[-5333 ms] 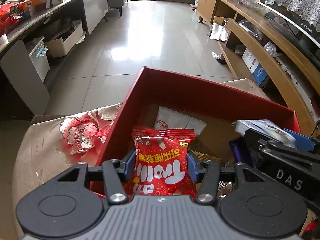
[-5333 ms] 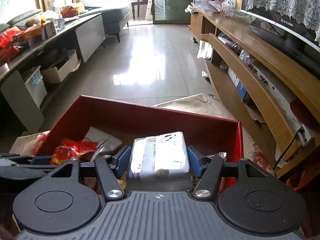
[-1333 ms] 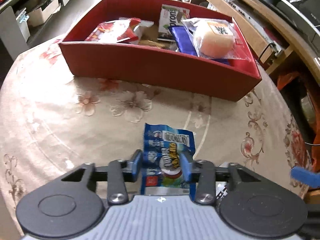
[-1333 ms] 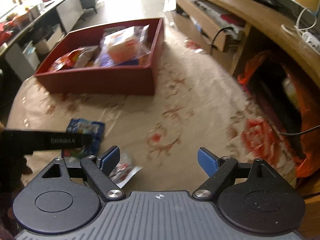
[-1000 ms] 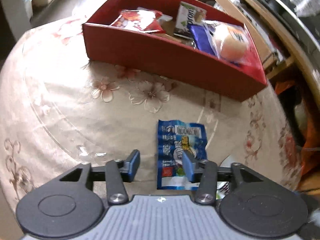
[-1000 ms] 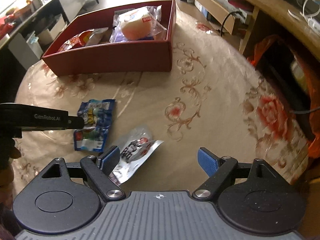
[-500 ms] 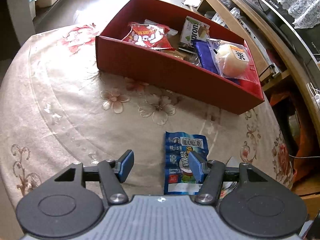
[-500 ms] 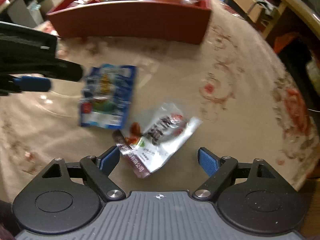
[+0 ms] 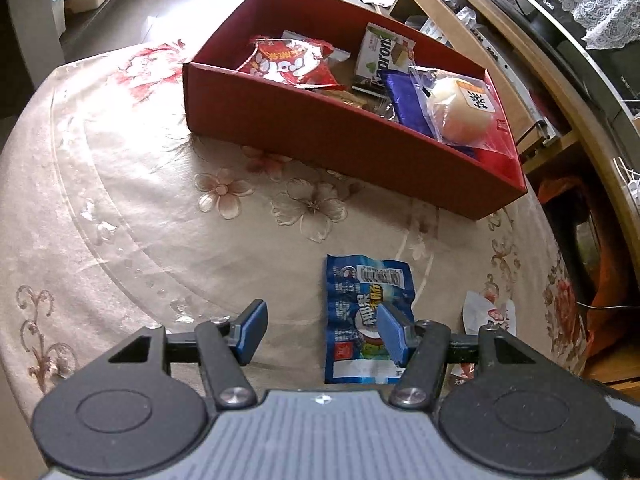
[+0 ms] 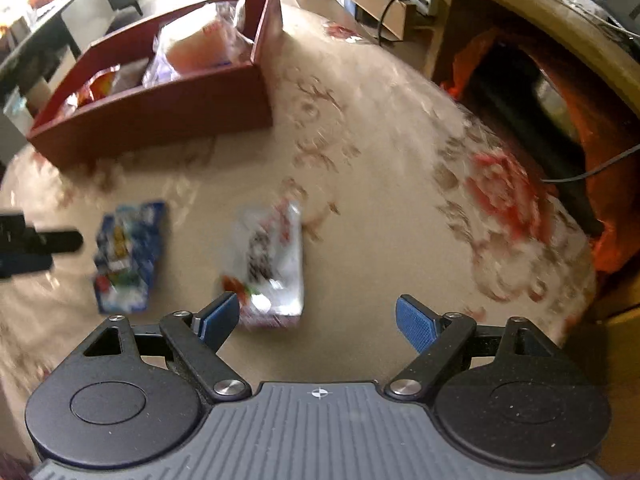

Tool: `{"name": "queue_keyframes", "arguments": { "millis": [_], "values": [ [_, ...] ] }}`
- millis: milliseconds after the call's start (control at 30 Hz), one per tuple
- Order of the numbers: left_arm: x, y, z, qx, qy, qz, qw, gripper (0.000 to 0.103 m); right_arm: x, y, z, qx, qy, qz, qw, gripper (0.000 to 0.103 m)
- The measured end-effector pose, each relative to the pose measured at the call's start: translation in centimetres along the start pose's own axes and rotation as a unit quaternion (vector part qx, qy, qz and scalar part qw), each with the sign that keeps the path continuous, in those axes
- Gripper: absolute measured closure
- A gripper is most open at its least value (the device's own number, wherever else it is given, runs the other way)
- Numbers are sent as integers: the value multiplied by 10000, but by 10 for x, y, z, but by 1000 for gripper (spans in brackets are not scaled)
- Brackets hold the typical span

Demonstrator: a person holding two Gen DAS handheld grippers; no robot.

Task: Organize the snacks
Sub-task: 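Lift the blue pack with left tool while right tool grasps the white duck-neck packet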

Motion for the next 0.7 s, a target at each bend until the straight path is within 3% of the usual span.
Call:
{"name": "queue_keyframes", "arguments": {
  "millis": [333, 433, 500, 667, 700],
  "values": [
    [2, -8, -6, 4, -42, 117, 9999, 42, -10, -35, 32, 310, 303, 87, 9990, 12],
    [4, -11, -8, 0, -54, 171, 9998, 42, -10, -37, 30, 385, 312, 93, 9987, 8],
    [4, -12, -10, -3, -88, 183, 9998, 42, -8, -42, 30, 289, 389, 237, 9985, 0],
    [6, -14, -13, -62, -101, 200, 9997, 38, -3, -40, 31, 22, 986, 471, 9940, 1],
    [6, -16, -14, -82, -88, 213, 9997, 38, -3, -37, 30, 38, 1057, 455, 9934, 7]
  ]
}}
Point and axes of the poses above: each gripper's, at about its wrist camera, not at the fingertips, and y roughly against the way its jaws point, z to its left, x to its underside, the point moved 4 cm from there along -y, roughly the way its jaws point, and after that the axes turned 3 degrees about -z, right-handed, at the moved point
